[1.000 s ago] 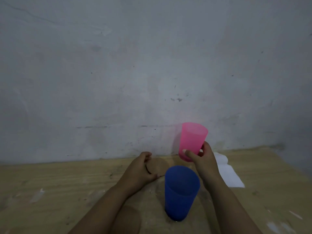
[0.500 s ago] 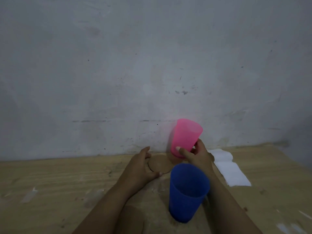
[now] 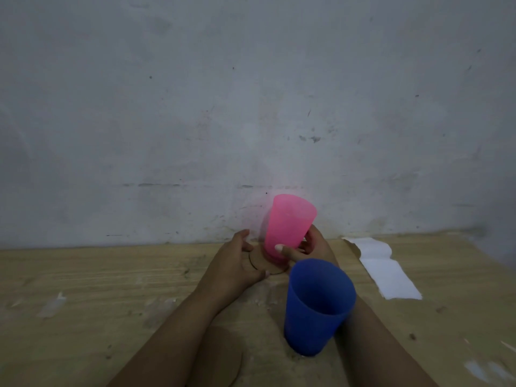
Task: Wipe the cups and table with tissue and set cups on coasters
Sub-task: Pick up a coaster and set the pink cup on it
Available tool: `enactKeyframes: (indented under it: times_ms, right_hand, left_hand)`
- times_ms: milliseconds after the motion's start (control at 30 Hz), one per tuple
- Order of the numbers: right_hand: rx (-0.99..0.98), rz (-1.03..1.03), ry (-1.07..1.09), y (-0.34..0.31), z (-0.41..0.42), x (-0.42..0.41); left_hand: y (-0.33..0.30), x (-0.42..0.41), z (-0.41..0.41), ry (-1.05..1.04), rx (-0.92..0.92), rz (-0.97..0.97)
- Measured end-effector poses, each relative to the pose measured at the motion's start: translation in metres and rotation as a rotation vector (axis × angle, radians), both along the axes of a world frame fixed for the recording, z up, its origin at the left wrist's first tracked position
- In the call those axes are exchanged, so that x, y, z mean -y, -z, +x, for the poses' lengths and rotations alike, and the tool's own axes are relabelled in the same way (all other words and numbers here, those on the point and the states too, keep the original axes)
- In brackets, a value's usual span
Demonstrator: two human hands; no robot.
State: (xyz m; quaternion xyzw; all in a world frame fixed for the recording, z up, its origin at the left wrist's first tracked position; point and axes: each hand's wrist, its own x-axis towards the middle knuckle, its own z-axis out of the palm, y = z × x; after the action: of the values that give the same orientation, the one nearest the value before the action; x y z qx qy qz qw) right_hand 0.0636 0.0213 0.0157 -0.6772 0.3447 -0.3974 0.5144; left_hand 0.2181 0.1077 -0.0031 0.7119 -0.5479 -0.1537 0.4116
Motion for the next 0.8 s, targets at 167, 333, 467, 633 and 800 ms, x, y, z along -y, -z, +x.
enactKeyframes:
  times_ms: [167,333,467,633,800]
  right_hand:
    - [0.009,0.002,-0.025,0.000,0.001,-0.003]
    - [0.039,0.049,-0.110,0.001,0.001,-0.003]
    - [0.000,0.046,-0.127,0.003,0.003,-0.001]
    - [-0.099,-0.040,-0.120,0.006,0.004,-0.002]
    - [-0.148,-0.061,-0.114,0.005,0.003,-0.002]
  left_hand:
    - [-0.002,-0.001,0.000,0.008,-0.008,0.005]
    - [-0.004,-0.001,0.000,0.010,-0.019,0.011]
    - [-0.005,-0.001,0.000,0.021,-0.015,0.002]
    - [-0.006,-0.003,0.000,0.027,-0.005,-0.012]
    - [-0.014,-0.003,0.002,0.045,-0.049,0.041]
